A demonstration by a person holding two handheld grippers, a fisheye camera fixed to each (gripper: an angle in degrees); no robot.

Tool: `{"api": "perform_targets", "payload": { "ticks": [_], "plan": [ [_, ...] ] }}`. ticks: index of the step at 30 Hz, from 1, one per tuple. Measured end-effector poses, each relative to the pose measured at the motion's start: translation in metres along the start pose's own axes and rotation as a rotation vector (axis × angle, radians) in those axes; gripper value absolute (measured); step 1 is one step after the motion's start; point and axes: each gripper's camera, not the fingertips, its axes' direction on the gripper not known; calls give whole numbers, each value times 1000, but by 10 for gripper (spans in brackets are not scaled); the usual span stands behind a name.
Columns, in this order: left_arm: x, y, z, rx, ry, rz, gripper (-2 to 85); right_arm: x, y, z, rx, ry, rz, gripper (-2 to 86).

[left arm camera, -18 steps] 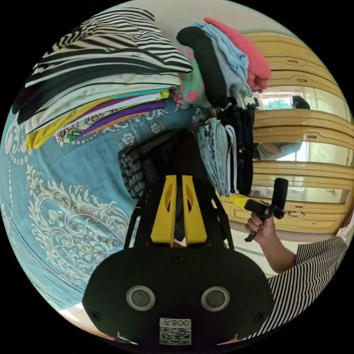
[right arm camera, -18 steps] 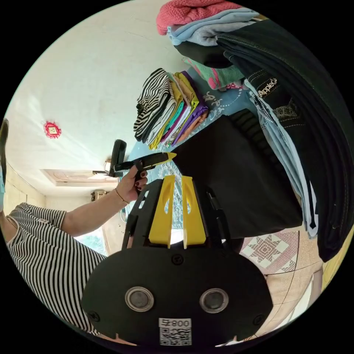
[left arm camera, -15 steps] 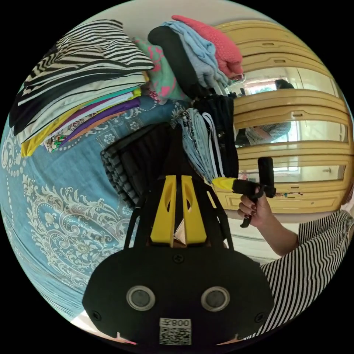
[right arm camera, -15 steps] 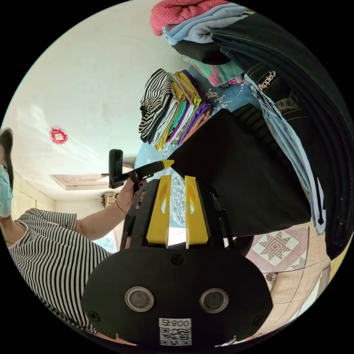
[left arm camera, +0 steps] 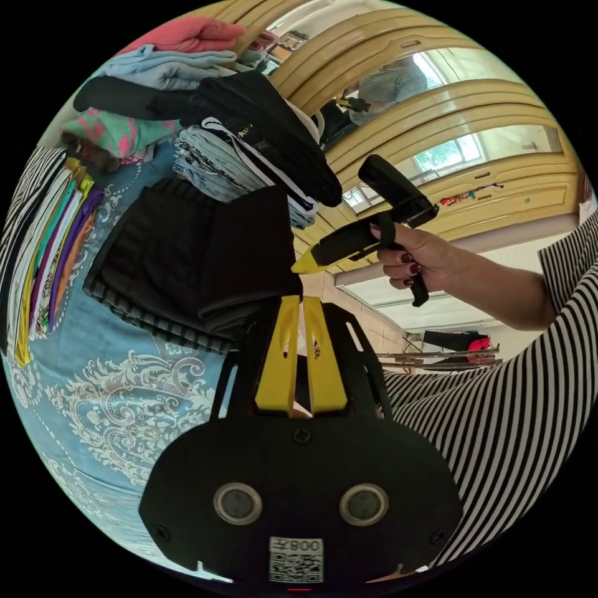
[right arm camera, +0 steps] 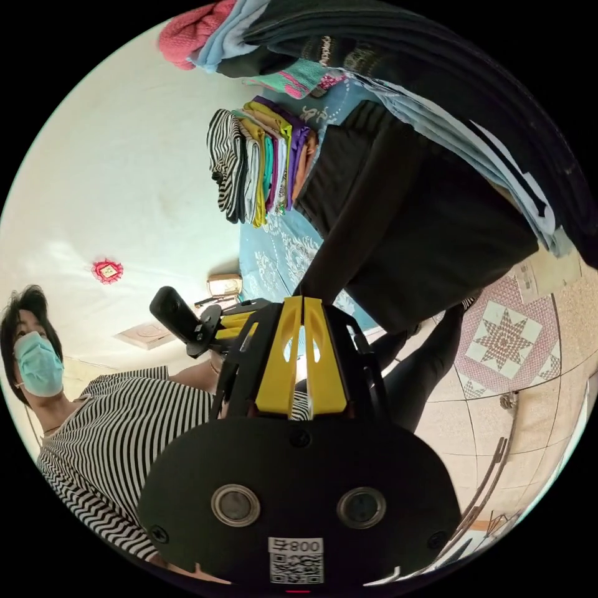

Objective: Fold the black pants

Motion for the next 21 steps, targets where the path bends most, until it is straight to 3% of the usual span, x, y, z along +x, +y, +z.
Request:
{"api": "perform_targets", "payload": {
  "ticks": [4, 7, 15, 21],
  "plan": [
    [-33, 16, -2, 37, -29, -171, 3, 19, 18, 10, -10, 133, 65, 4],
    [-60, 13, -3, 65, -85, -275, 1, 39, 30, 13, 12, 101, 139, 2],
    [-80, -41, 45, -45, -202, -308, 1, 57, 56, 34, -43, 314, 208, 1],
    [-82, -50, 75, -68, -264, -439, 4, -3, 50, 30, -5, 545, -26, 1]
  ]
}}
